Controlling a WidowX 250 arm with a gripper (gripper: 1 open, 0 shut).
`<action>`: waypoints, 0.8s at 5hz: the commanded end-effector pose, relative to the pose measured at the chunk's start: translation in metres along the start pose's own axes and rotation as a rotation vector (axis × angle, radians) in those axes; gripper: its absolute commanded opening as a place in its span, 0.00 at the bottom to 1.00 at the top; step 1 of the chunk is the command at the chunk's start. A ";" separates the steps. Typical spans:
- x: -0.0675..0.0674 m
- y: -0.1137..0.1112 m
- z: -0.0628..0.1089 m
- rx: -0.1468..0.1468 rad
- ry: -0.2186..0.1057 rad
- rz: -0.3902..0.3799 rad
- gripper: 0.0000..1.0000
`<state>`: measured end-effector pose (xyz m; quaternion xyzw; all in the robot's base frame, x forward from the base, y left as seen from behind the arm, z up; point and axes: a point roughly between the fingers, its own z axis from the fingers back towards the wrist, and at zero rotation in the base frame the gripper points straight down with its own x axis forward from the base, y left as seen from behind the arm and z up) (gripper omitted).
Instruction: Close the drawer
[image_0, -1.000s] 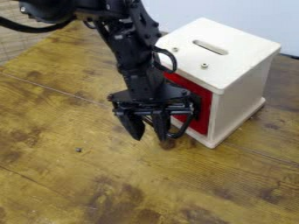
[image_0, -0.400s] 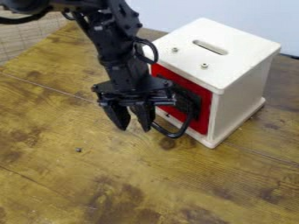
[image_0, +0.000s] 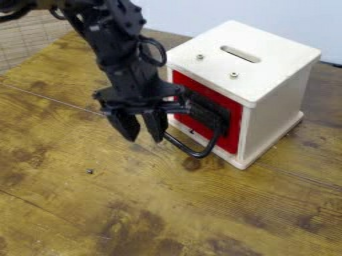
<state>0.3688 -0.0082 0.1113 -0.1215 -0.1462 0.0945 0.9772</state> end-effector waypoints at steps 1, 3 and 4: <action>0.015 0.000 0.044 -0.016 -0.149 -0.022 1.00; 0.016 0.006 0.047 0.002 -0.193 -0.038 1.00; 0.017 0.009 0.044 0.014 -0.205 -0.041 1.00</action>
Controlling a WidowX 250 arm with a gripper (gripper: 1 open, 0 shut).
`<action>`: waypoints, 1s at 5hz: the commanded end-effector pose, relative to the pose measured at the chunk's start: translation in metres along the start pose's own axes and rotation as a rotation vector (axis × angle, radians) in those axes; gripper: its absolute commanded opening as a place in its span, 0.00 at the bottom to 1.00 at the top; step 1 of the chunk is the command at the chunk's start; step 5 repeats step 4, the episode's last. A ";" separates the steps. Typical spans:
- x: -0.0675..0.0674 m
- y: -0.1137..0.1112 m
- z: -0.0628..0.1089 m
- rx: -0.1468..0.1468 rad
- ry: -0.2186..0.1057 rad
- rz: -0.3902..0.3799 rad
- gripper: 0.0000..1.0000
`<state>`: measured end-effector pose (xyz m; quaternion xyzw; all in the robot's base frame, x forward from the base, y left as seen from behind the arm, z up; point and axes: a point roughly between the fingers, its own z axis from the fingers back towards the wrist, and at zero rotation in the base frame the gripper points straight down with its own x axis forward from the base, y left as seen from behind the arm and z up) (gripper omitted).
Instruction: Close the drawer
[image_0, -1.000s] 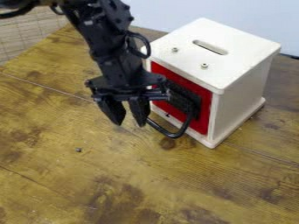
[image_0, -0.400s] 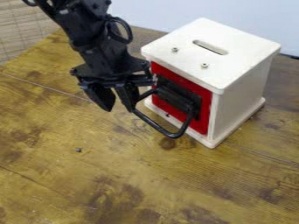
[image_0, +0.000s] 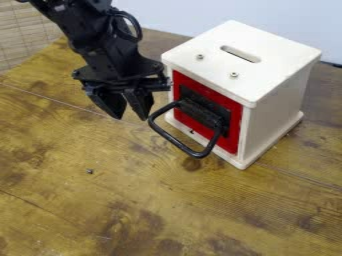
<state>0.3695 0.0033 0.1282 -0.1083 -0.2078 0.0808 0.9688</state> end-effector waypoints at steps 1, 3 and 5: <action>0.011 0.008 0.021 0.022 -0.090 0.003 1.00; 0.009 0.017 0.015 0.048 -0.114 0.011 1.00; 0.008 0.022 0.010 0.062 -0.126 0.017 1.00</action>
